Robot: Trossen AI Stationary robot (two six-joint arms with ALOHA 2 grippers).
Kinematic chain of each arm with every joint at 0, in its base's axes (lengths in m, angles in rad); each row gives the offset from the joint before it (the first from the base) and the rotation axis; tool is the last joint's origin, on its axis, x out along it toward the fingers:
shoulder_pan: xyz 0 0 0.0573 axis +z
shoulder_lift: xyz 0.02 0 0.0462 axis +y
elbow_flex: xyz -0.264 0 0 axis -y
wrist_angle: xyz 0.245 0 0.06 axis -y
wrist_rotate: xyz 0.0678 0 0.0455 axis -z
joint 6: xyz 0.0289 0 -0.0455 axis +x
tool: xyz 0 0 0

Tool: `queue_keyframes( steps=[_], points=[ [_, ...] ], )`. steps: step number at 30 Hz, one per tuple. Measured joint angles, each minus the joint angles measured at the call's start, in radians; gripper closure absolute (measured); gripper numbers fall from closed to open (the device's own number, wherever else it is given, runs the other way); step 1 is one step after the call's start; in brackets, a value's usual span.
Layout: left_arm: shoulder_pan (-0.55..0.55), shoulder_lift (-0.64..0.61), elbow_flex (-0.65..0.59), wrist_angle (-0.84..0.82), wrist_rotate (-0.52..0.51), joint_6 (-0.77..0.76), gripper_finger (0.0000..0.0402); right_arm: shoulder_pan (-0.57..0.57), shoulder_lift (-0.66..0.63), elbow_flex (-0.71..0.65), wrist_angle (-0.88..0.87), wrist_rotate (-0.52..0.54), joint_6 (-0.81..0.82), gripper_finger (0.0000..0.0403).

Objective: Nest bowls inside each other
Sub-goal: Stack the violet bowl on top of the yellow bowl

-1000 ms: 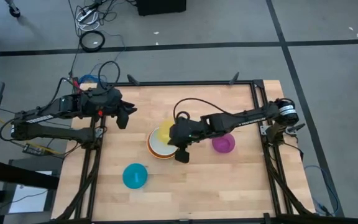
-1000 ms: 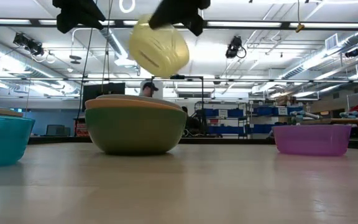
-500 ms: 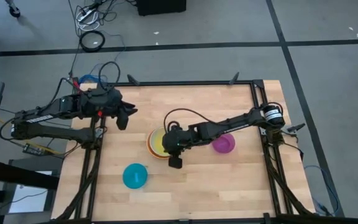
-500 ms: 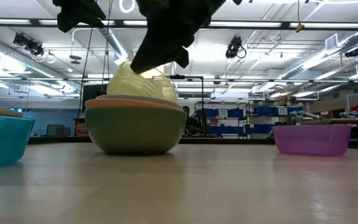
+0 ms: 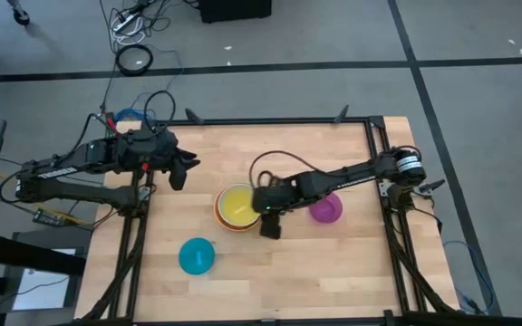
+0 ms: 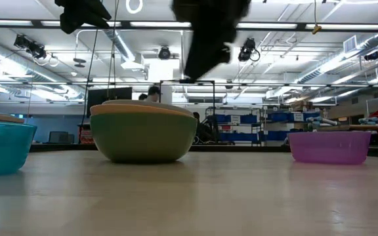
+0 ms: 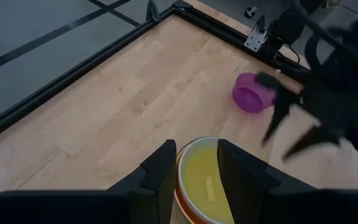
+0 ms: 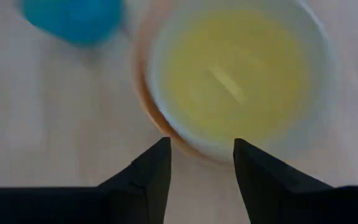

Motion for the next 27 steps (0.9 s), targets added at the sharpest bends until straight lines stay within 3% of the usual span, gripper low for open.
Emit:
queue_keyframes(
  steps=[5, 13, 18, 27],
  points=[
    [0.000, 0.000, 0.000, 0.000, 0.000, 0.000, 0.0275, 0.008, -0.048, 0.000, -0.327, 0.088, 0.133, 0.0241],
    [0.000, 0.000, 0.000, -0.001, 0.000, 0.000, 0.0275, 0.052, -0.072, -0.002, -0.651, 0.089, 0.338, 0.0231],
    [0.000, 0.000, 0.000, -0.022, 0.000, 0.001, 0.0275, 0.078, -0.072, -0.061, -0.667, 0.062, 0.404, 0.0229],
    [0.000, 0.000, 0.000, -0.049, 0.001, 0.000, 0.0275, 0.091, -0.071, -0.212, -0.519, -0.003, 0.450, 0.0229]
  ],
)
